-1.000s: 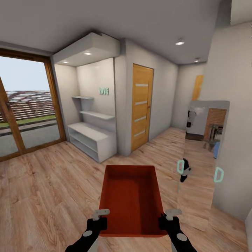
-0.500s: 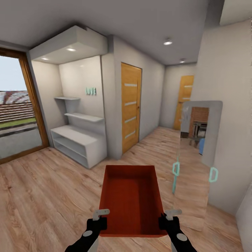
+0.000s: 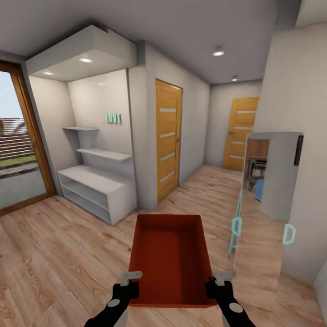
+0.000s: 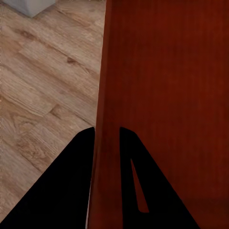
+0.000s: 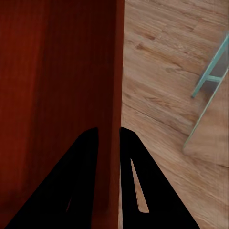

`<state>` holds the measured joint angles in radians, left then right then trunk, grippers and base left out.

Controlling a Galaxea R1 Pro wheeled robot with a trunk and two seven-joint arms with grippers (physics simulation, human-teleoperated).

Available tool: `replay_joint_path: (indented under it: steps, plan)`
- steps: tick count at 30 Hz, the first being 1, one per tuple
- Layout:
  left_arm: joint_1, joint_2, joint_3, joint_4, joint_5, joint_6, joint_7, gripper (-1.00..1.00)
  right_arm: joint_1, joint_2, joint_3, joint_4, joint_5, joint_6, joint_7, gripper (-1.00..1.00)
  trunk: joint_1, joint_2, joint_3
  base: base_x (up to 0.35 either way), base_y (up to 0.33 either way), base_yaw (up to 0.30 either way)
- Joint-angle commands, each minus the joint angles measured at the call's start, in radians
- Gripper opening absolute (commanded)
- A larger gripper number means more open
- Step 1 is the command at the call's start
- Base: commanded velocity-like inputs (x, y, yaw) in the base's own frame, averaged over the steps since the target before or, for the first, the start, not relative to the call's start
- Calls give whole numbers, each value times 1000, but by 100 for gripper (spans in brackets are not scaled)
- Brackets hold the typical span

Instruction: Move the two storage containers from the living room to the garage. In the garage, place one container on the floor and stack the other container on top of it (either order is fine).

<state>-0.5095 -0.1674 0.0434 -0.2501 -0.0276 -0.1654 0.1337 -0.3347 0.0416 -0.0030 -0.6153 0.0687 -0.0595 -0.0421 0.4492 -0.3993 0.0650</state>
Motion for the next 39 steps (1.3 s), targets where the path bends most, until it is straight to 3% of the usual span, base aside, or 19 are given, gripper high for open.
replay_joint_path:
  steps: [1, 8, 25, 39]
  plan:
    - [-1, -1, 4, -43, -8, -3, 7, -100, 0, 0, 12, 3, 3, -2, 7, -100, 1, -1, 0, 276, 211, 0]
    - [-1, 0, 4, -43, -9, -3, 7, -100, 0, 0, 12, 3, 3, -2, 7, -100, 1, -1, 0, 268, 209, -48]
    - [-1, -1, 4, -43, -8, -3, 6, -100, 0, 0, 12, 3, 3, -2, 7, -100, 1, -1, 0, 266, 204, -241]
    - [-1, -1, 4, -43, -8, -3, 6, -100, 0, 0, 12, 3, 3, -2, 7, -100, 1, -1, 0, 260, 220, -10]
